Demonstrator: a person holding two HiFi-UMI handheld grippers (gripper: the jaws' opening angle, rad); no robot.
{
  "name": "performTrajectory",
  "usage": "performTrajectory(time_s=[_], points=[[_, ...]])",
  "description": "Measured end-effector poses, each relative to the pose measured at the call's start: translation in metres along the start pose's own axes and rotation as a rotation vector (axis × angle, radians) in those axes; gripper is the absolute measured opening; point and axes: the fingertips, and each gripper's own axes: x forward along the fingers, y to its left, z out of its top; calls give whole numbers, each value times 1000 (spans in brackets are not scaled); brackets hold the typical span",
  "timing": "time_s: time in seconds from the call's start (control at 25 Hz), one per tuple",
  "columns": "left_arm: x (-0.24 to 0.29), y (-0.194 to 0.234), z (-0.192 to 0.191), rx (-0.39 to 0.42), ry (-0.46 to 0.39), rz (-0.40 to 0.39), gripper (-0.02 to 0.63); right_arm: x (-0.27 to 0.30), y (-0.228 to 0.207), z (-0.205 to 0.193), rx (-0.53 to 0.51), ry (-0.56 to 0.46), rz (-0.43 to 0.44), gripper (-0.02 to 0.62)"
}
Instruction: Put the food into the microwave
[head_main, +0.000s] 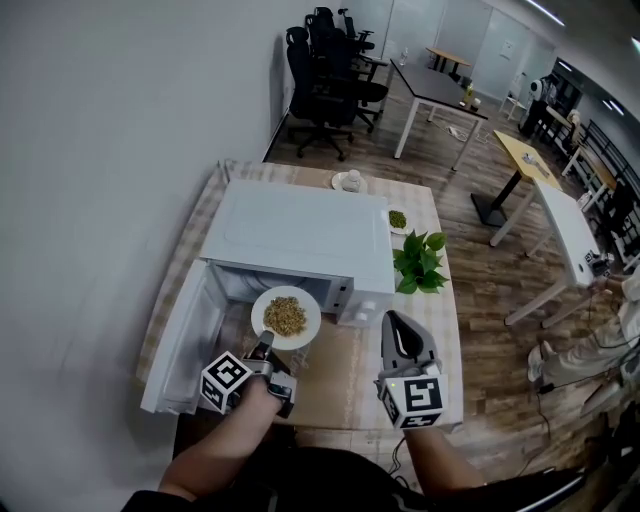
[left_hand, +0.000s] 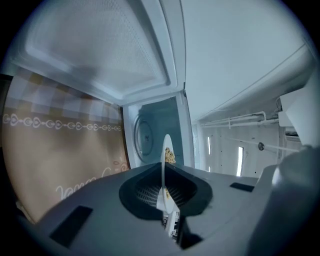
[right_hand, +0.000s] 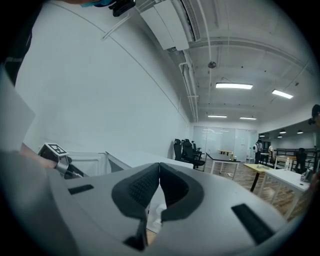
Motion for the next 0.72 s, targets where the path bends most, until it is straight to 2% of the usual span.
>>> performTrajectory(time_s=[0.16,0.36,0.72], points=[[22,14,9,-14,-14,24,18,11,-11,-7,12,23,-38,9],[44,25,24,10,-25,44,18,25,-13,-6,-7,25,-45,9],[77,52,45,-2,-35,109,18,47,-18,-1,-23,42,-76,9]])
